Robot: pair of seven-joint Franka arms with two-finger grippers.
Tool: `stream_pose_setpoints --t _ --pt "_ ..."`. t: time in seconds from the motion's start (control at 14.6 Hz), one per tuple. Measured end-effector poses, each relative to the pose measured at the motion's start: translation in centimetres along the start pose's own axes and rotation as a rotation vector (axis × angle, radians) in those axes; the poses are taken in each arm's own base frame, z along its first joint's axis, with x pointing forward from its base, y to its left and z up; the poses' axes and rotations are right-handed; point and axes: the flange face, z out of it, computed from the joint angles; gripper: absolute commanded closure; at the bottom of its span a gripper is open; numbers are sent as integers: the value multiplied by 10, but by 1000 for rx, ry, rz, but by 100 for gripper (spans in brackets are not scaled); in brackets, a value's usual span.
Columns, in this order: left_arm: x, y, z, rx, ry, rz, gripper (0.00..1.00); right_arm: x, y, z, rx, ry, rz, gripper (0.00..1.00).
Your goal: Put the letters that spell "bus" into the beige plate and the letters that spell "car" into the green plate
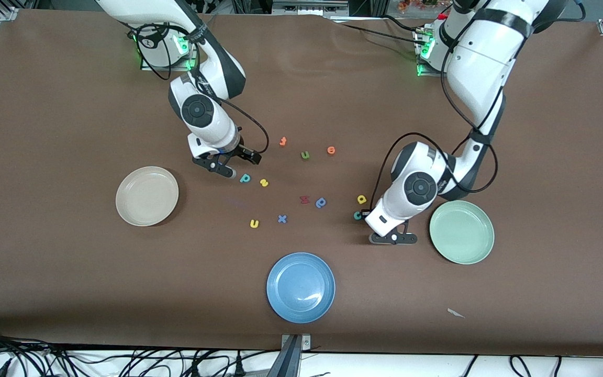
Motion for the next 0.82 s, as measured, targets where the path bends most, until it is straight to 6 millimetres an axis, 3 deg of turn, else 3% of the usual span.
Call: stream_pose_setpoints --t 0.2,0.34,0.41,0.55,0.68,0.82 --pt "22 -69 -38 35 11 54 92 3 -10 10 -21 20 -30 1" --pt "32 -126 -44 76 0 102 92 4 -11 18 -55 55 -48 1" --pt "34 -153 -44 92 -6 121 83 4 -12 21 -71 76 -51 1" --pt "34 -194 -39 94 -25 136 0 3 -14 25 -87 101 -57 2" --pt "32 -206 -32 92 -40 142 0 2 -17 25 -87 108 -62 2" --pt "31 -195 -31 86 -42 159 0 4 -20 22 -81 113 -63 2"
